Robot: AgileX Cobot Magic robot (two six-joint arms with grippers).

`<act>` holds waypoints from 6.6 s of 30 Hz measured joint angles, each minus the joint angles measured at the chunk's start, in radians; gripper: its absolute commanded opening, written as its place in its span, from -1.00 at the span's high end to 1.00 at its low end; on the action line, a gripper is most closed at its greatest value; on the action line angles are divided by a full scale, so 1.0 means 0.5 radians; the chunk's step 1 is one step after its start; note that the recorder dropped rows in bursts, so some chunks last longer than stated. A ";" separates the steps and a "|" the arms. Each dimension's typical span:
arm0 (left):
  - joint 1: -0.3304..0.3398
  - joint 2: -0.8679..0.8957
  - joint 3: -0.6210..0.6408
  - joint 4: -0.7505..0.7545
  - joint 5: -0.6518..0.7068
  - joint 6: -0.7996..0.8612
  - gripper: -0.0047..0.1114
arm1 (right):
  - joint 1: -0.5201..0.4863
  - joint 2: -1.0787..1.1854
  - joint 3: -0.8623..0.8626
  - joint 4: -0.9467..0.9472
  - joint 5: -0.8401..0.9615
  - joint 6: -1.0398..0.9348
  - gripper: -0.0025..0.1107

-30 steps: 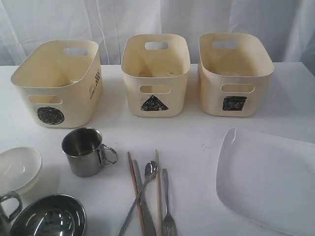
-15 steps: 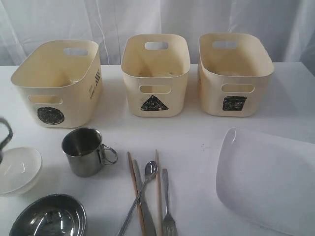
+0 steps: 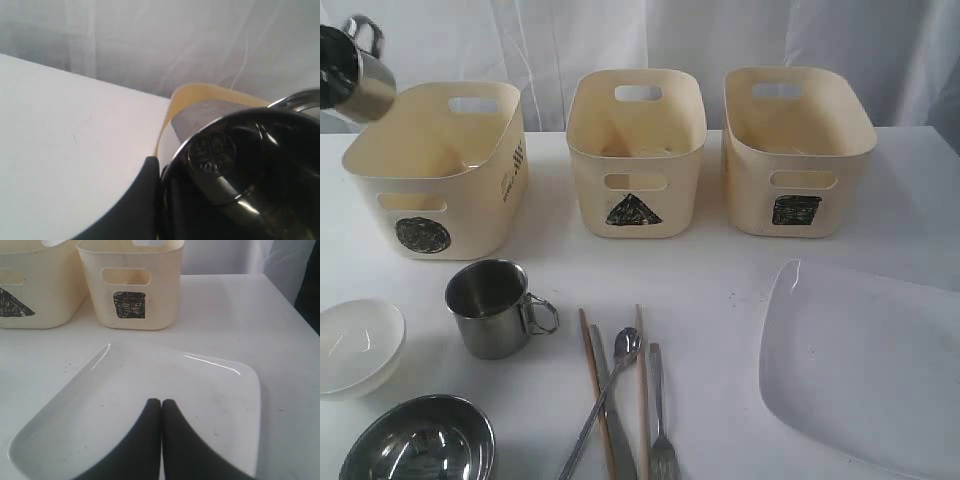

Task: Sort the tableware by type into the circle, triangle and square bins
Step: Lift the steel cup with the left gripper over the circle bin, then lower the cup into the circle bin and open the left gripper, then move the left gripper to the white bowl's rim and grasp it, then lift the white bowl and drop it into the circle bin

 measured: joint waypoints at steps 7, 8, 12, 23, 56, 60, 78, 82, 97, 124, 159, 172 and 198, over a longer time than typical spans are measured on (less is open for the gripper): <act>-0.202 0.182 -0.031 0.401 0.002 -0.001 0.85 | 0.000 0.000 0.000 0.000 0.000 0.000 0.96; -0.206 0.199 -0.031 0.410 -0.001 -0.001 0.77 | 0.000 0.000 0.000 0.000 0.000 0.000 0.96; -0.220 0.257 -0.031 0.429 -0.001 -0.025 0.30 | 0.000 0.000 0.000 0.000 0.000 0.000 0.96; -0.220 0.259 -0.031 0.437 0.005 -0.284 0.09 | 0.000 0.000 0.000 0.000 0.000 0.000 0.96; -0.220 -0.564 0.116 1.000 1.978 -0.225 0.09 | 0.000 0.000 0.000 0.000 0.000 0.000 0.96; -0.220 -0.587 0.147 1.170 1.992 -0.349 0.09 | 0.000 0.000 0.000 0.000 0.000 0.000 0.96; -0.220 -0.826 0.662 1.333 1.717 -0.563 0.09 | 0.000 0.000 0.000 0.000 0.000 0.000 0.96; -0.220 -0.826 0.732 1.369 1.713 -0.547 0.09 | 0.000 0.000 0.000 0.000 0.000 0.000 0.96; -0.220 -0.826 0.751 1.343 1.482 -0.544 -0.03 | 0.000 0.000 0.000 0.000 0.000 0.000 0.96; -0.220 0.162 0.751 1.218 0.628 -0.592 -0.15 | 0.000 0.000 0.000 0.000 0.000 0.000 0.96; -0.217 -0.733 0.367 1.515 -0.017 -0.662 0.92 | 0.000 0.000 0.000 0.000 0.000 -0.034 0.96; -0.217 0.283 0.150 1.096 -1.300 -0.424 0.92 | 0.000 0.000 0.000 0.000 0.000 -0.034 0.96; -0.229 0.477 -0.237 1.455 -0.583 -1.041 0.07 | 0.000 0.000 0.000 0.000 0.000 -0.034 0.96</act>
